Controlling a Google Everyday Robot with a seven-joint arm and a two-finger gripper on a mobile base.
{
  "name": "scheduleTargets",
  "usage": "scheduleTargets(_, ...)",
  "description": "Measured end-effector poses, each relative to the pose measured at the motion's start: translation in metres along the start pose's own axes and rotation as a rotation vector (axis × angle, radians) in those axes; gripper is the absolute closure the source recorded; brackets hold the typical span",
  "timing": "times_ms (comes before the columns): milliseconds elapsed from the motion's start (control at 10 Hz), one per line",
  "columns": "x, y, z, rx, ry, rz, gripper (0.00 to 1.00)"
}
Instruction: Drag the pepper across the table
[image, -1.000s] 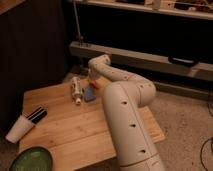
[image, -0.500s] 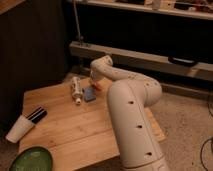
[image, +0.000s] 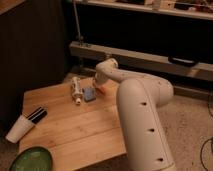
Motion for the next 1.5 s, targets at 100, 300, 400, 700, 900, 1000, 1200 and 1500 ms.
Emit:
scheduleTargets(100, 0.011, 0.001, -0.005, 0.001, 0.003, -0.005, 0.67)
scheduleTargets(300, 0.030, 0.008, -0.019, -0.012, -0.005, -0.007, 0.67)
scheduleTargets(400, 0.039, 0.010, -0.025, -0.016, -0.009, -0.007, 0.67)
scheduleTargets(700, 0.062, 0.016, -0.040, -0.028, -0.008, -0.015, 0.67)
scheduleTargets(900, 0.075, 0.025, -0.044, -0.038, -0.001, -0.024, 0.67)
scheduleTargets(1000, 0.080, 0.028, -0.047, -0.040, 0.000, -0.028, 0.66)
scheduleTargets(1200, 0.078, 0.031, -0.051, -0.031, -0.012, -0.038, 0.54)
scheduleTargets(1500, 0.058, 0.017, -0.067, -0.003, -0.053, -0.050, 0.39)
